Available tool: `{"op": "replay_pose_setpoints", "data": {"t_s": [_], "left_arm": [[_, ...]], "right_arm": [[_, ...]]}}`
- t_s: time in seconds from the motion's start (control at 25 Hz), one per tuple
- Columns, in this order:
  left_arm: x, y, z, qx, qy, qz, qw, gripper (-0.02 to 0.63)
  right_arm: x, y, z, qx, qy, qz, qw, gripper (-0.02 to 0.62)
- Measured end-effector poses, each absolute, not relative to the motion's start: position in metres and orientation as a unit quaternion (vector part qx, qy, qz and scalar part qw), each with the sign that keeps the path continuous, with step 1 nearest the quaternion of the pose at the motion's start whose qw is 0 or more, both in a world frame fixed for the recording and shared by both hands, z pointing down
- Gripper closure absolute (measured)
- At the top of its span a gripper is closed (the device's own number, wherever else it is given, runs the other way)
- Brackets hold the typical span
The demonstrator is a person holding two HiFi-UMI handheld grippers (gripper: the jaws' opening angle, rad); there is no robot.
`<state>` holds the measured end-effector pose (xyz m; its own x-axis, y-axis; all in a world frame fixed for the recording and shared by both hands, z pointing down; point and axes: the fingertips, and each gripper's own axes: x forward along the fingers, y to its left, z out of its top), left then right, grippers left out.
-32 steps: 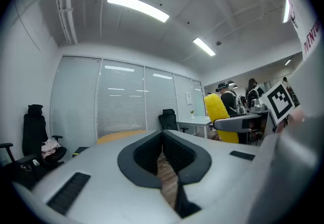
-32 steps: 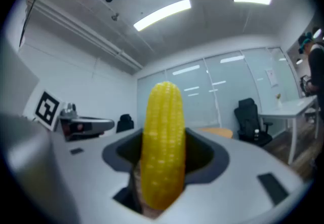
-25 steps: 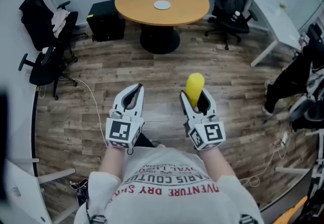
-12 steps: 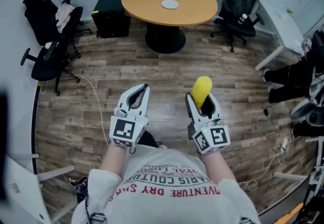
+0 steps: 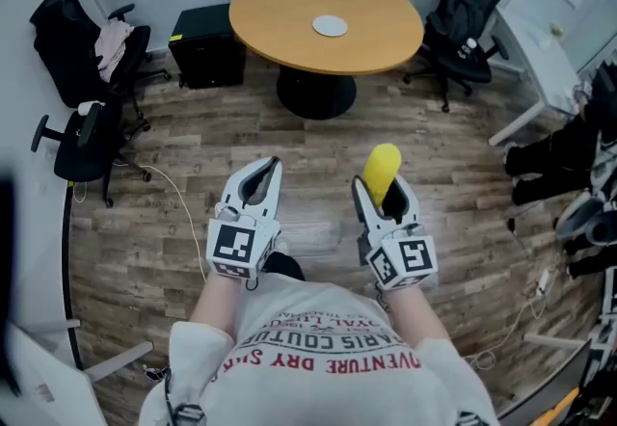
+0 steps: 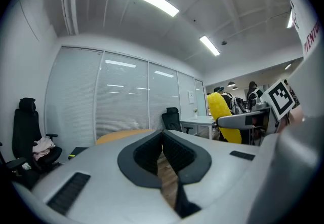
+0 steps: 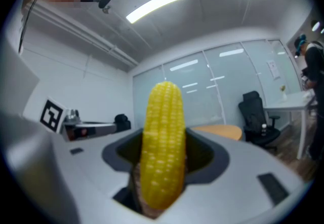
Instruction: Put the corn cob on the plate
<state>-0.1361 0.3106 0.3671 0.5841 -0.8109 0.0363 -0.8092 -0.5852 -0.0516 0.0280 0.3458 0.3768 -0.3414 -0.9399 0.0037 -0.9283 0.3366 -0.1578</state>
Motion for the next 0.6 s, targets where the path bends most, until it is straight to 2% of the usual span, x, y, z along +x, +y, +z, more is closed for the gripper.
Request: {"op": "replay_pose_setpoints", "data": {"t_s": [0.6], "left_arm": [[-0.178, 0.122, 0.357, -0.906, 0.423, -0.023, 0.005, 0.571]], "right_arm": [[-0.010, 0.160, 0.375, -0.603, 0.792, -0.083, 0.040, 0.331]]}}
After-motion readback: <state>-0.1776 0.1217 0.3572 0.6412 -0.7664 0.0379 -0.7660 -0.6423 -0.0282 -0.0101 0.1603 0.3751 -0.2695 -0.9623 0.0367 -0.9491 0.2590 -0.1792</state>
